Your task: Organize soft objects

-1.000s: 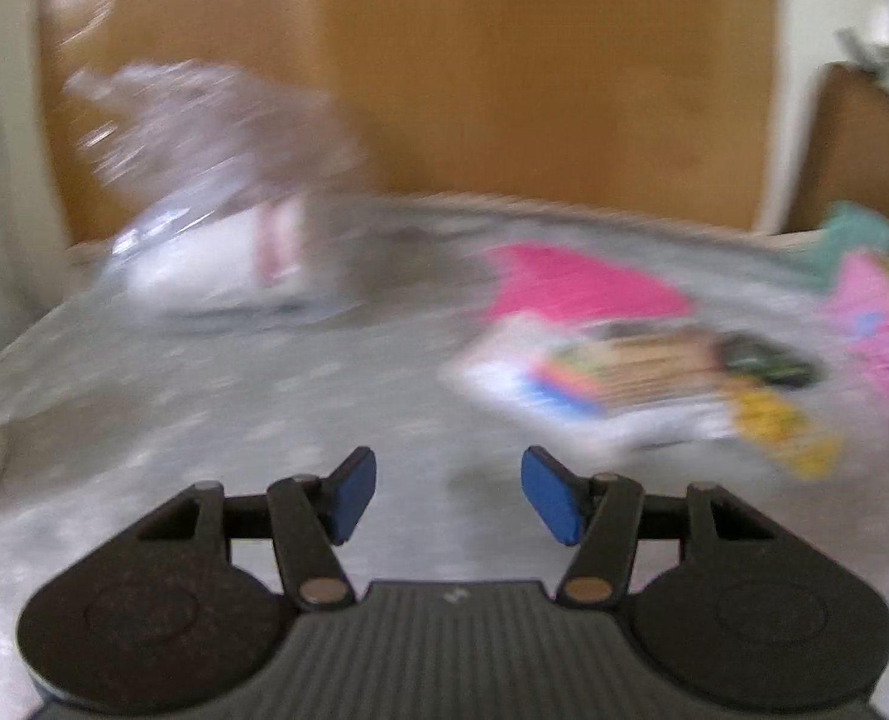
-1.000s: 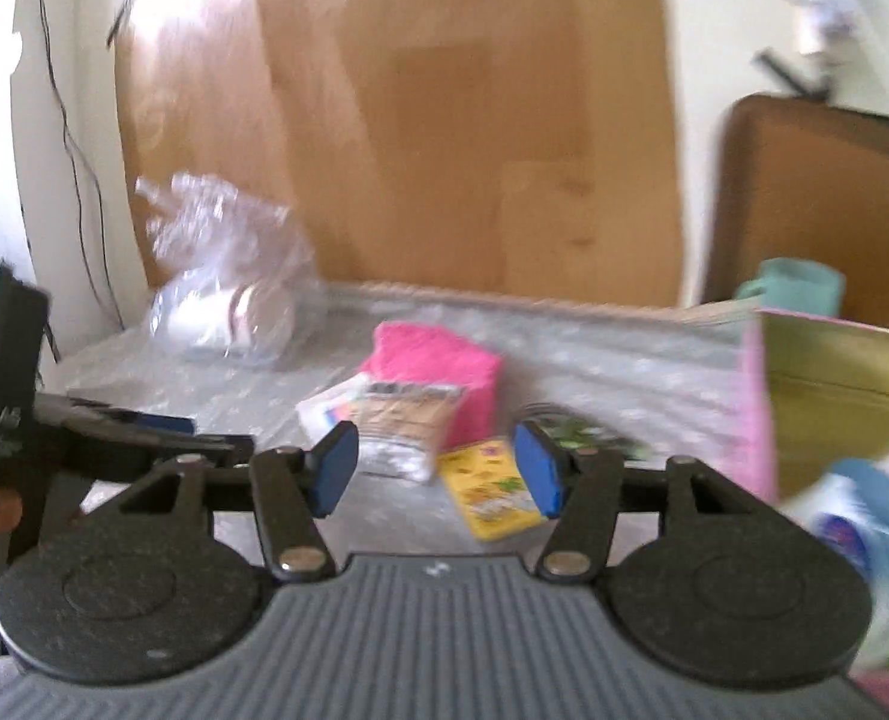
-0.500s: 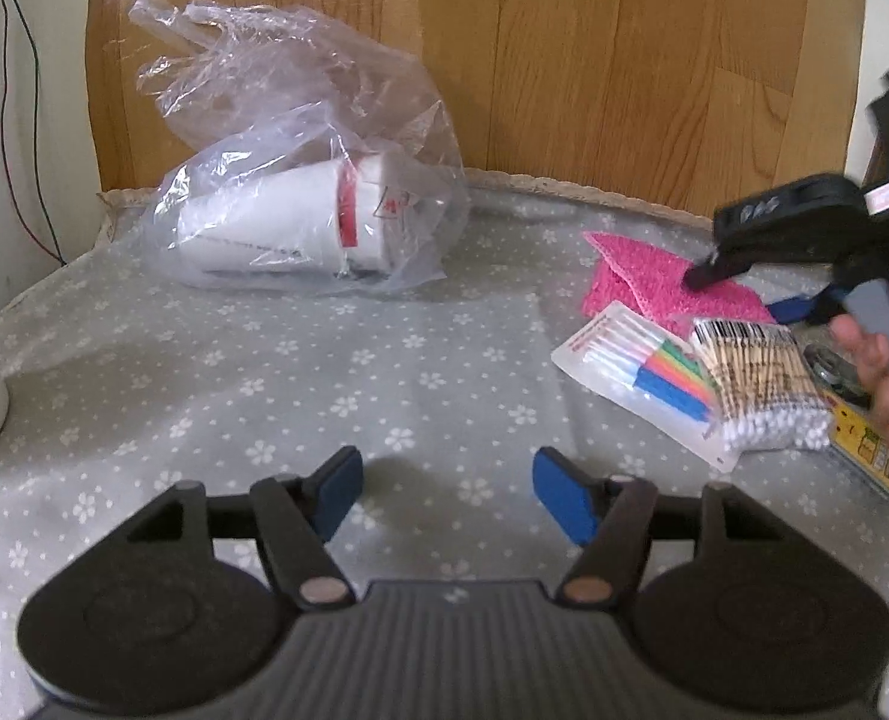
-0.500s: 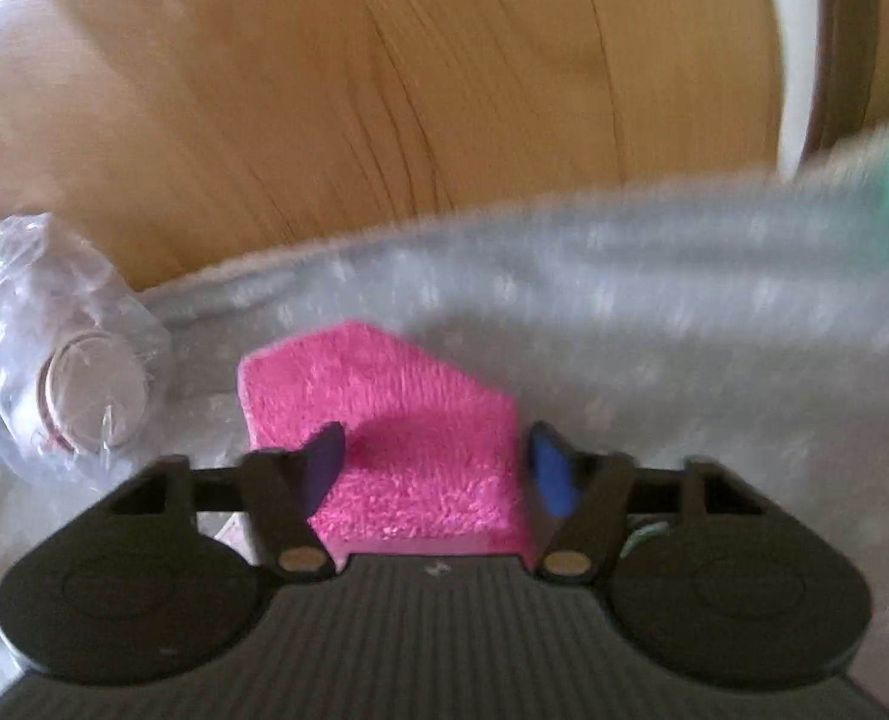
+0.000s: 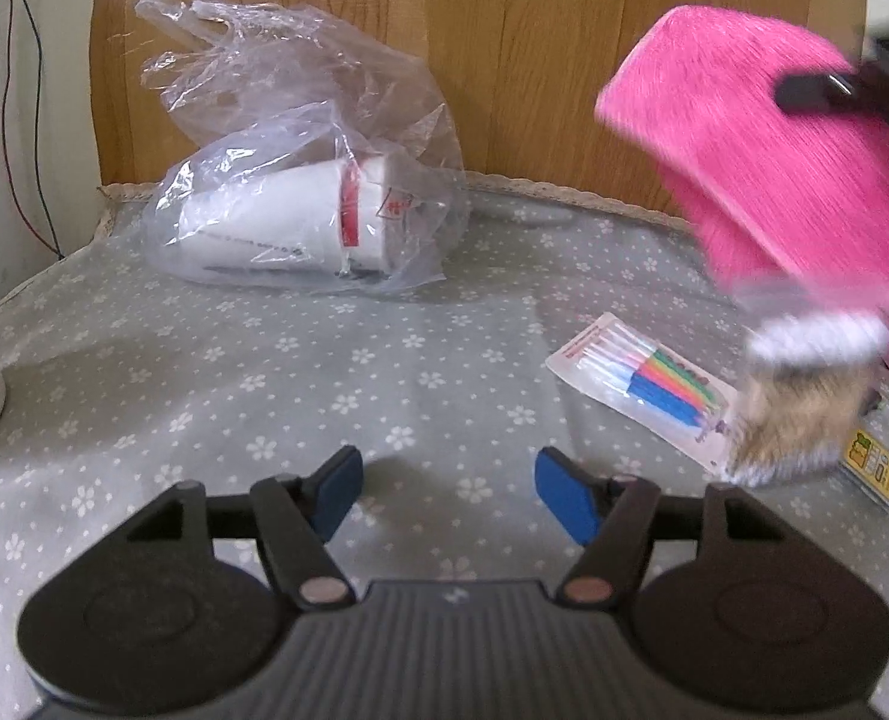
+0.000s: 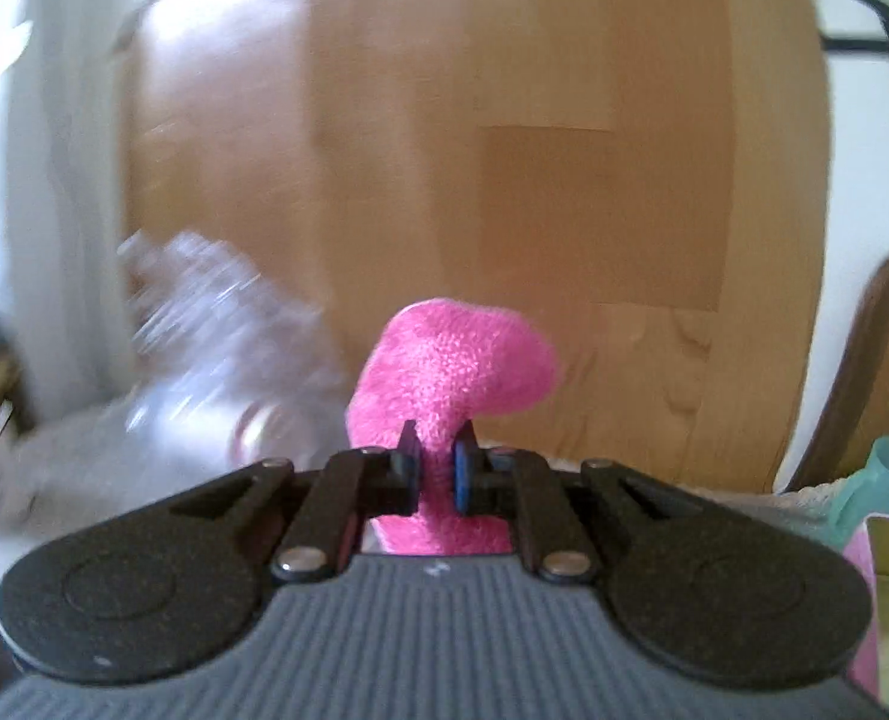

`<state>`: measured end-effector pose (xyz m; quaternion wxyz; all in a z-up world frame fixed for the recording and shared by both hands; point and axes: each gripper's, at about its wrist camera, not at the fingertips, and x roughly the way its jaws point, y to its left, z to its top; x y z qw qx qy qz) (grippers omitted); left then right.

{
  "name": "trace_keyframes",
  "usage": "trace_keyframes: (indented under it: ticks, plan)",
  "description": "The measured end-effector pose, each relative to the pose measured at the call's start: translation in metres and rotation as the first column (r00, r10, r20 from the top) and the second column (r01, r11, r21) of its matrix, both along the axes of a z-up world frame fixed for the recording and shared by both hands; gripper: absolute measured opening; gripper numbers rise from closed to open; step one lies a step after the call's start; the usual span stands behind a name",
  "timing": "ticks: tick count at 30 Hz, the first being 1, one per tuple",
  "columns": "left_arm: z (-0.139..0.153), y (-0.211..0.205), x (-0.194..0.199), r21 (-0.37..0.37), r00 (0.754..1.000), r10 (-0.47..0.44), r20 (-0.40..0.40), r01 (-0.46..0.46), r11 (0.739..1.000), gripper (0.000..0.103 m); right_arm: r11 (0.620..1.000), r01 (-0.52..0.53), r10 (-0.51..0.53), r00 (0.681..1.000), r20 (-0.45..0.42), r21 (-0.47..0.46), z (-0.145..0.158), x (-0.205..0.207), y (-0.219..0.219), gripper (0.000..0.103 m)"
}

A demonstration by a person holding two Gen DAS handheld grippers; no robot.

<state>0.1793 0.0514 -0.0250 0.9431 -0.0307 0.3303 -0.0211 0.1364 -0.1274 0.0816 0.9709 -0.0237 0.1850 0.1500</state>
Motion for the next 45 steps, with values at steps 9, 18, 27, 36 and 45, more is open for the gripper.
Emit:
trace_keyframes:
  ticks: [9,18,27,36,45]
  plan:
    - [0.001,0.006,-0.012,-0.003,0.999,0.035,0.002,-0.035,0.999,0.065,0.928,-0.295,0.265,0.952,-0.154,-0.226,-0.064,-0.117,0.017,0.014]
    - [0.001,0.004,-0.037,0.051,0.999,0.050,-0.006,-0.050,0.997,0.066,0.858,-0.421,0.371,0.904,-0.213,-0.294,-0.079,-0.196,0.035,0.042]
    - [0.000,0.006,-0.062,0.083,0.999,0.049,-0.002,-0.049,0.995,0.067,0.938,-0.274,0.244,0.957,-0.159,-0.211,-0.069,-0.198,0.016,0.066]
    - [0.000,0.011,-0.087,0.087,0.999,0.052,0.009,-0.053,0.995,0.068,0.901,-0.318,0.257,0.939,-0.227,-0.295,-0.084,-0.178,0.062,0.011]
    - [0.001,0.012,-0.100,0.082,0.999,0.042,0.008,-0.043,0.996,0.075,0.816,-0.486,0.448,0.874,-0.189,-0.313,-0.084,-0.250,0.057,0.005]
